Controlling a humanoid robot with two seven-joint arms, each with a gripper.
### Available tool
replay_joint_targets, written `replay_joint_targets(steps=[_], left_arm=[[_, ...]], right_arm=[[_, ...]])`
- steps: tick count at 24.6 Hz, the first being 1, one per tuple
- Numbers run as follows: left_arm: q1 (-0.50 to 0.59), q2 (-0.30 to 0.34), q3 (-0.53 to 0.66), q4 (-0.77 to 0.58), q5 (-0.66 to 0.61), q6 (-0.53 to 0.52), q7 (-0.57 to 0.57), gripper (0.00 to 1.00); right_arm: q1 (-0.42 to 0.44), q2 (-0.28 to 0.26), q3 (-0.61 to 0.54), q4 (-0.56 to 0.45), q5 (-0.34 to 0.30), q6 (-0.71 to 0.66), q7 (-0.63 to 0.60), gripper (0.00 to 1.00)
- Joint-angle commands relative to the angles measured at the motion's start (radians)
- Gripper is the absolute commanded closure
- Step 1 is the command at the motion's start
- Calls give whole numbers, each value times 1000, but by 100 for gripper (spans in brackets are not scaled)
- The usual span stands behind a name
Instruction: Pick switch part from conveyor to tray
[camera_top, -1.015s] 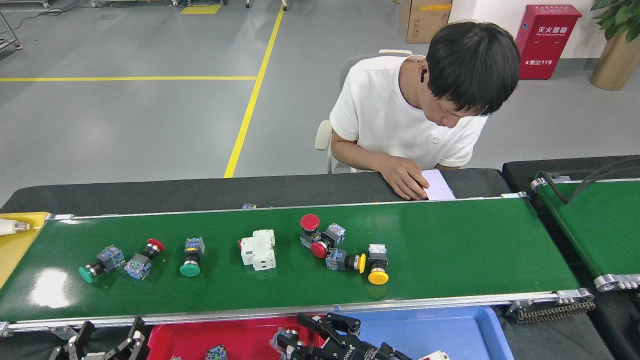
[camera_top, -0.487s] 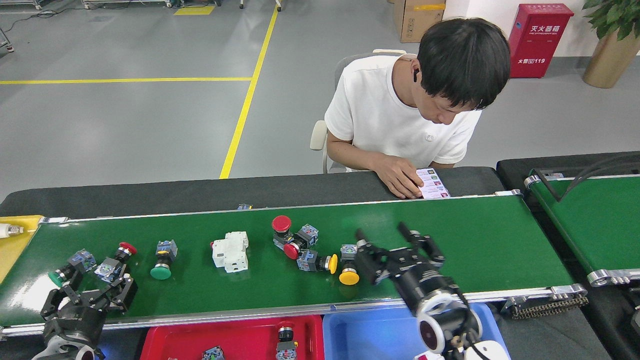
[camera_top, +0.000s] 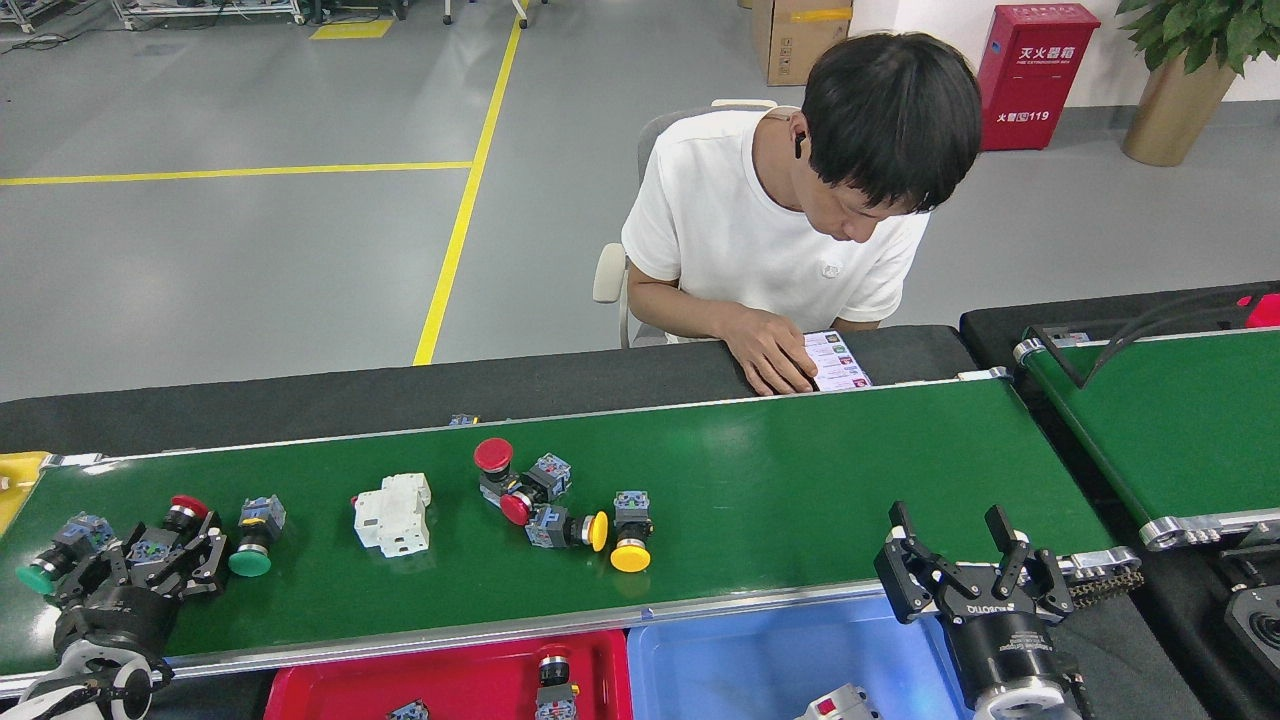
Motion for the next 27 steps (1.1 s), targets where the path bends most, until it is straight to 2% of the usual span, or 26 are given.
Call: replay_joint_targets(steps=[1, 4, 6, 8, 13, 16, 19, 22, 23, 24, 27], left_arm=[[41, -3, 3, -91, 15, -10, 9, 96], [208, -30, 1, -337, 38, -12, 9, 95], [313, -73, -5, -498, 35, -12, 9, 95], [408, -124, -43, -651, 26, -9, 9, 95], [604, -190, -181, -926, -54, 1, 9, 95], [645, -242, -238, -933, -140, -1, 14, 95], [662, -242, -303, -933, -195, -1, 38, 94], [684, -243, -312, -933, -229, -1, 40, 91], [685, -243, -312, -933, -229, -1, 40, 84], [685, -246, -307, -933, -231, -1, 40, 64], [685, -254, -289, -933, -228, -1, 56, 30]], right_arm=[[-4, -6, -4, -15, 0, -7, -8, 1], [-4, -4, -4, -13, 0, -7, -8, 1], [-4, -6, -6, -13, 0, -7, -11, 1], [-4, -6, -6, -13, 0, -7, -19, 1], [-2, -6, -25, -15, 0, -7, -21, 1], [6, -7, -36, -13, 0, -6, -21, 1], [16, -7, -38, -13, 0, -7, -21, 1], [16, -7, -38, -13, 0, -6, -21, 1], [16, -7, -38, -13, 0, -7, -21, 1], [16, -7, -38, -13, 0, -7, -21, 1], [16, -7, -36, -13, 0, -7, -21, 1]])
